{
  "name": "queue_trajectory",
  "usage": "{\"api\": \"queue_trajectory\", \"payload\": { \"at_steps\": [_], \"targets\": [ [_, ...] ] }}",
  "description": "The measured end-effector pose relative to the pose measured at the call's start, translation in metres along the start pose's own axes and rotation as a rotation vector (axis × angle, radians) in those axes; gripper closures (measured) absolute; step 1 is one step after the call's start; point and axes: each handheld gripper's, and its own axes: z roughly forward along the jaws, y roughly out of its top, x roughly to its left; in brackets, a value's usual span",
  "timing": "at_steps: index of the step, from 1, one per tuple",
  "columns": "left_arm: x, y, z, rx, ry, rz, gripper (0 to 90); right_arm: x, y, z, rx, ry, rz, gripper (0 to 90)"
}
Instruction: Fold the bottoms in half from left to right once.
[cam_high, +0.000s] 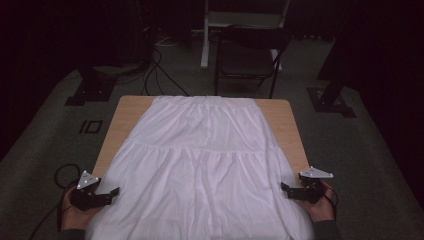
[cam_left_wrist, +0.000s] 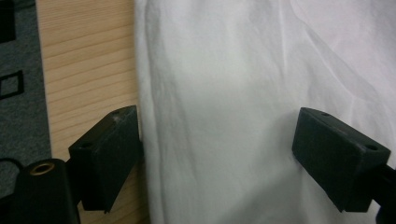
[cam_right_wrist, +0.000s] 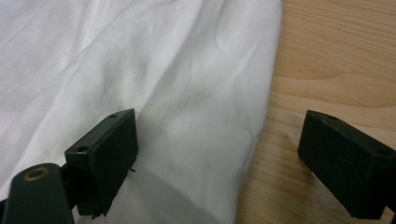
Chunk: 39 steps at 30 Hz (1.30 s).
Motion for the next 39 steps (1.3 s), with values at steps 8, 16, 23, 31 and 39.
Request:
{"api": "queue_trajectory", "payload": {
  "at_steps": [8, 16, 23, 31, 39],
  "targets": [
    [0.004, -0.002, -0.013, -0.046, 0.03, -0.108, 28.9, 0.001, 0.001, -0.006, 0.001, -0.017, 0.019, 25.2],
    [-0.001, -0.005, -0.033, -0.11, 0.076, -0.182, 29.9, 0.012, 0.005, -0.021, -0.06, -0.052, 0.004, 34.0],
    [-0.007, -0.006, -0.025, -0.056, 0.133, -0.194, 30.4, 0.03, 0.008, -0.035, -0.094, -0.027, -0.02, 37.7],
    [-0.002, -0.022, -0.029, -0.016, 0.157, -0.247, 30.5, 0.059, 0.009, -0.026, -0.044, 0.011, -0.087, 32.1],
    [-0.005, -0.024, -0.033, 0.008, 0.195, -0.238, 39.5, 0.046, 0.009, -0.024, 0.04, -0.052, -0.068, 79.8]
  ]
}}
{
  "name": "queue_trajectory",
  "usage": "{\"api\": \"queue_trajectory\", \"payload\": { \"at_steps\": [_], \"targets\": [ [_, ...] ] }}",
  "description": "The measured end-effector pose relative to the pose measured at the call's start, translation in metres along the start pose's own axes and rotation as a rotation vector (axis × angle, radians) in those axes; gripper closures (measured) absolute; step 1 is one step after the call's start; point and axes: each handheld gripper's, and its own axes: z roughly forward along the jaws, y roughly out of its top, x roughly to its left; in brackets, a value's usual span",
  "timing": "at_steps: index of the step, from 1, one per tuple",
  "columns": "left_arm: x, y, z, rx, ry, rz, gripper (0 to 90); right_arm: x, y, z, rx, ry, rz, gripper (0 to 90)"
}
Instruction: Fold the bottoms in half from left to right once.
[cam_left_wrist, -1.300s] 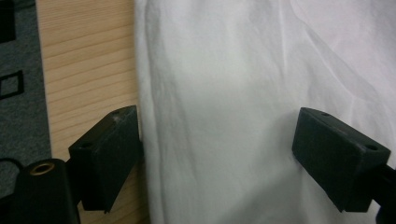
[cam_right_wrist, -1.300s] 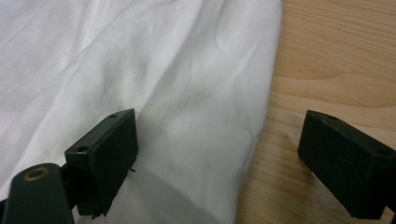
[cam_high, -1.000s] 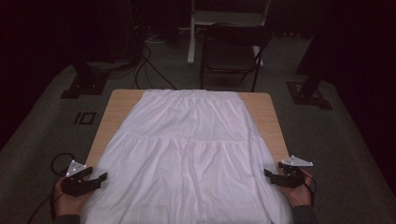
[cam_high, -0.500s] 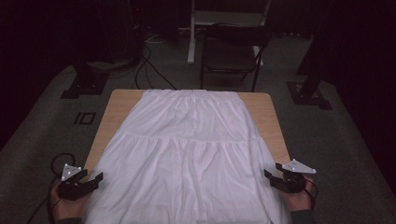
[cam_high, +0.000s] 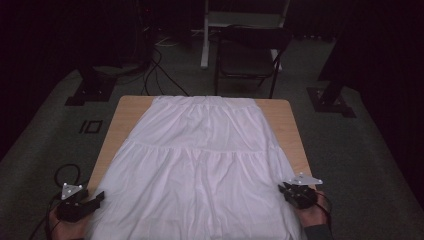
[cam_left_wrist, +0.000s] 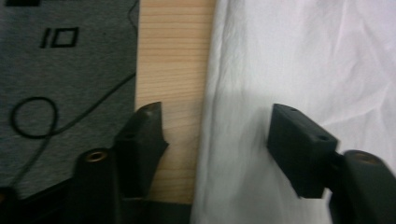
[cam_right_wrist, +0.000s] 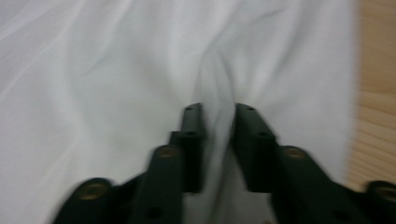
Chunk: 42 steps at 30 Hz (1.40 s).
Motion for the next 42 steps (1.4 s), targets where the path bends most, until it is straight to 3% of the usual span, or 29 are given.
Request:
{"api": "queue_trajectory", "payload": {
  "at_steps": [3, 6, 11, 13, 20, 24, 28, 36, 39, 42],
  "targets": [
    [-0.001, 0.001, -0.001, 0.017, 0.016, 0.004, 43.6, -0.026, -0.007, -0.012, -0.033, -0.112, 0.115, 80.1],
    [0.0, 0.002, -0.002, 0.021, 0.005, 0.005, 55.1, -0.048, -0.018, -0.02, -0.04, -0.179, 0.212, 80.1],
    [-0.003, 0.004, -0.002, 0.034, -0.057, 0.019, 80.2, -0.056, -0.028, -0.017, -0.024, -0.119, 0.239, 71.5],
    [-0.005, 0.005, -0.002, 0.037, -0.051, 0.045, 85.9, -0.055, -0.027, -0.014, -0.027, -0.071, 0.235, 66.4],
    [0.0, 0.007, -0.001, 0.034, -0.001, 0.053, 87.4, -0.043, -0.02, -0.011, -0.06, -0.028, 0.197, 58.7],
    [0.01, 0.006, -0.003, 0.027, 0.029, 0.026, 87.7, -0.033, -0.015, 0.0, -0.024, 0.001, 0.162, 58.0],
    [0.016, 0.006, -0.008, 0.016, 0.076, 0.012, 87.8, -0.023, -0.012, 0.006, -0.01, 0.026, 0.136, 57.2],
    [0.031, 0.006, -0.022, -0.019, 0.152, -0.059, 88.0, -0.012, -0.008, 0.012, 0.001, 0.066, 0.11, 56.2],
    [0.026, 0.011, -0.027, -0.04, 0.134, -0.067, 87.9, -0.009, -0.006, 0.013, 0.001, 0.07, 0.101, 56.2],
    [0.015, 0.021, -0.038, -0.1, 0.071, -0.067, 87.9, -0.007, -0.005, 0.014, 0.0, 0.07, 0.095, 55.7]
  ]
}}
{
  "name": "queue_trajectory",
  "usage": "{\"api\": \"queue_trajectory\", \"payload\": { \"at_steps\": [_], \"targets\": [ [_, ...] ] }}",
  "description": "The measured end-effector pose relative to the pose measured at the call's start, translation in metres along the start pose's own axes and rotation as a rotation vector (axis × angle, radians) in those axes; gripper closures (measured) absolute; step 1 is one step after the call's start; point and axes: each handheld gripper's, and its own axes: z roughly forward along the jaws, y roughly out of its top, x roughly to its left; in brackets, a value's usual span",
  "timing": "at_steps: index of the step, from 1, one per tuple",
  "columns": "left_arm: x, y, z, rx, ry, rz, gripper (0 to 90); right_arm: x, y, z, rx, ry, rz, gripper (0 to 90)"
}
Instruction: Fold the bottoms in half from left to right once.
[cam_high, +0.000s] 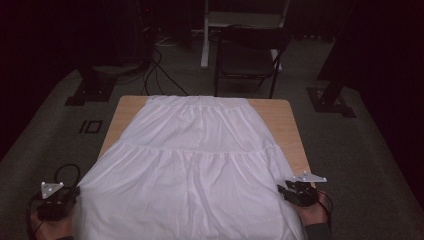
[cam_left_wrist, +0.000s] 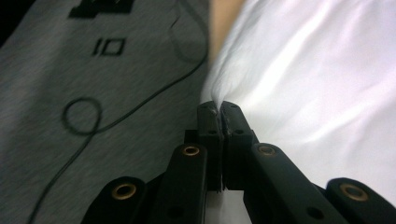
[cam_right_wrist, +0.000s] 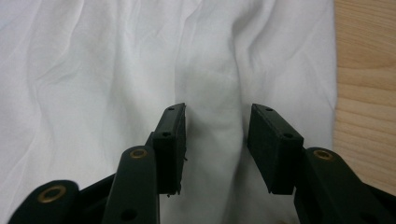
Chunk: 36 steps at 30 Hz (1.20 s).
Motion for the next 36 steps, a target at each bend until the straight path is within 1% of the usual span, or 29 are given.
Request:
{"api": "queue_trajectory", "payload": {
  "at_steps": [1, 2, 5, 8, 12, 14, 17, 18, 19, 22, 24, 26, 28, 29, 31, 32, 33, 34, 36],
  "targets": [
    [0.0, 0.0, 0.0, 0.0, 0.0, 0.0, 87.9, 0.0, 0.0, 0.0, 0.0, 0.0, 0.0, 55.7],
    [-0.012, 0.009, -0.006, -0.039, -0.062, 0.017, 87.9, 0.0, 0.0, 0.0, 0.0, 0.001, 0.0, 55.6],
    [-0.036, 0.025, -0.01, -0.08, -0.158, 0.053, 87.8, 0.0, 0.0, 0.001, -0.001, 0.001, -0.002, 55.3],
    [-0.064, 0.04, -0.01, -0.104, -0.266, 0.086, 87.8, 0.001, 0.001, 0.001, -0.001, 0.003, -0.006, 54.8],
    [-0.11, 0.059, -0.004, -0.116, -0.416, 0.143, 87.8, 0.001, 0.001, 0.002, -0.003, 0.009, -0.01, 54.3],
    [-0.137, 0.068, 0.0, -0.114, -0.484, 0.187, 87.8, 0.001, 0.001, 0.002, -0.003, 0.012, -0.009, 54.2],
    [-0.182, 0.078, 0.008, -0.103, -0.581, 0.252, 87.8, 0.001, 0.001, 0.002, -0.004, 0.013, -0.011, 54.2],
    [-0.182, 0.078, 0.008, -0.103, -0.581, 0.252, 87.8, 0.001, 0.001, 0.002, -0.004, 0.013, -0.011, 54.2],
    [-0.213, 0.085, 0.014, -0.097, -0.642, 0.296, 87.8, 0.001, 0.001, 0.002, -0.004, 0.013, -0.012, 54.2],
    [-0.264, 0.095, 0.019, -0.092, -0.733, 0.361, 87.9, 0.001, 0.001, 0.002, -0.005, 0.012, -0.016, 54.1],
    [-0.298, 0.102, 0.02, -0.095, -0.795, 0.4, 87.9, 0.001, 0.001, 0.003, -0.005, 0.011, -0.018, 54.0],
    [-0.331, 0.107, 0.016, -0.098, -0.876, 0.419, 87.9, 0.002, 0.001, 0.003, -0.008, 0.01, -0.019, 54.0],
    [-0.363, 0.108, 0.007, -0.113, -0.944, 0.47, 87.9, 0.002, 0.001, 0.003, -0.009, 0.01, -0.02, 54.1],
    [-0.378, 0.107, 0.003, -0.114, -0.982, 0.486, 87.9, 0.002, 0.001, 0.003, -0.009, 0.01, -0.02, 54.1],
    [-0.404, 0.101, -0.002, -0.098, -1.06, 0.518, 87.9, 0.002, 0.001, 0.003, -0.011, 0.01, -0.021, 54.1],
    [-0.416, 0.096, -0.001, -0.079, -1.086, 0.533, 87.9, 0.002, 0.001, 0.003, -0.011, 0.01, -0.021, 54.1],
    [-0.427, 0.089, 0.0, -0.058, -1.107, 0.551, 87.9, 0.002, 0.001, 0.003, -0.011, 0.01, -0.02, 54.1],
    [-0.436, 0.082, 0.003, -0.038, -1.117, 0.567, 87.8, 0.002, 0.001, 0.003, -0.012, 0.009, -0.021, 54.1],
    [-0.449, 0.069, 0.014, 0.003, -1.129, 0.591, 87.6, 0.002, 0.001, 0.003, -0.01, 0.008, -0.023, 54.1]
  ]
}}
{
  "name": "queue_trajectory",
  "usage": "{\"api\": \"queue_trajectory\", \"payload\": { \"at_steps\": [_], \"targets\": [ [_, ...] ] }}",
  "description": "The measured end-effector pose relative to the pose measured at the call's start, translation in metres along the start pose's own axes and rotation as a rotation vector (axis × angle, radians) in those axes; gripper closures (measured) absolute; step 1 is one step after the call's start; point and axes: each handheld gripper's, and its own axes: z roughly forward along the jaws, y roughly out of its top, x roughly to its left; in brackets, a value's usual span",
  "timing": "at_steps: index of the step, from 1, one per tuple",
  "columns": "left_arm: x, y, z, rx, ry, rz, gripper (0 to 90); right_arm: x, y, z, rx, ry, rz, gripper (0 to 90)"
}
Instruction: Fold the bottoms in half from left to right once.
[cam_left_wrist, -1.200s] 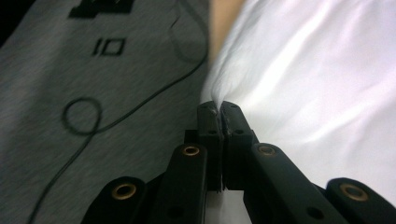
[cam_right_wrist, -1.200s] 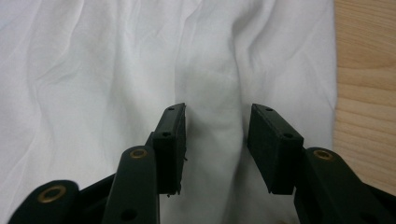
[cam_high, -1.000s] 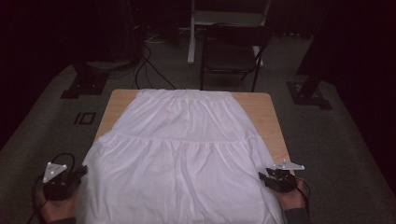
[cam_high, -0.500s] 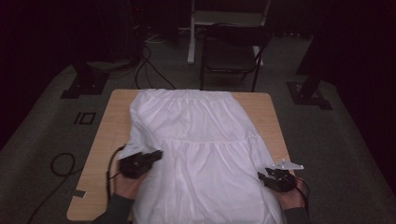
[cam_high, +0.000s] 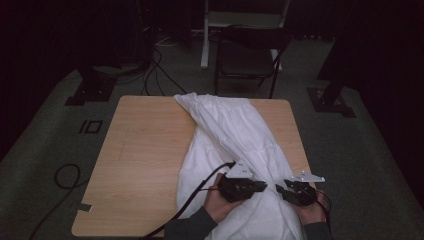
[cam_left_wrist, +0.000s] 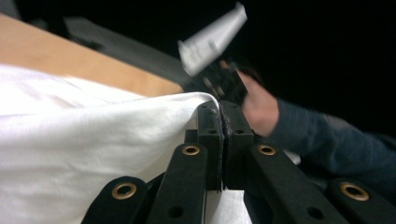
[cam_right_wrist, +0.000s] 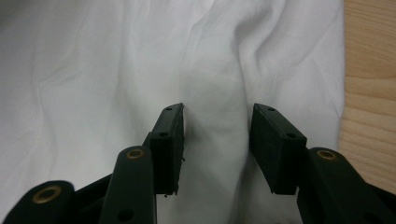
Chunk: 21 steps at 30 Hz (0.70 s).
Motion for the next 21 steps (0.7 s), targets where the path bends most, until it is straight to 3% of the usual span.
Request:
{"api": "queue_trajectory", "payload": {
  "at_steps": [2, 3, 5, 7, 9, 10, 12, 14, 18, 21],
  "targets": [
    [0.009, -0.008, 0.011, 0.028, -0.035, -0.024, 84.2, 0.0, 0.0, 0.0, 0.001, 0.0, 0.001, 54.1],
    [0.013, -0.012, 0.011, 0.025, -0.043, -0.045, 77.1, 0.0, 0.0, 0.0, 0.001, 0.002, 0.001, 54.0],
    [0.021, -0.015, 0.001, 0.012, -0.017, -0.057, 64.6, -0.001, 0.001, 0.0, 0.006, 0.001, 0.009, 52.7],
    [0.03, -0.017, -0.018, -0.02, 0.016, -0.071, 58.3, -0.001, 0.002, -0.002, 0.005, -0.018, 0.012, 51.4],
    [0.04, -0.022, -0.039, -0.035, 0.099, -0.08, 55.2, 0.0, 0.007, -0.007, -0.021, -0.016, 0.022, 50.1],
    [0.046, -0.027, -0.048, -0.028, 0.162, -0.084, 54.1, 0.001, 0.009, -0.01, -0.034, -0.014, 0.02, 49.7],
    [0.059, -0.04, -0.063, 0.004, 0.297, -0.086, 52.5, 0.007, 0.015, -0.015, -0.061, -0.013, 0.01, 48.6],
    [0.074, -0.058, -0.073, 0.045, 0.405, -0.105, 50.9, 0.014, 0.021, -0.018, -0.074, 0.009, -0.003, 48.2],
    [0.1, -0.097, -0.076, 0.139, 0.535, -0.19, 49.2, 0.031, 0.035, -0.02, -0.101, 0.053, -0.048, 46.6],
    [0.111, -0.117, -0.072, 0.205, 0.622, -0.195, 47.0, 0.041, 0.043, -0.016, -0.114, 0.102, -0.057, 45.7]
  ]
}}
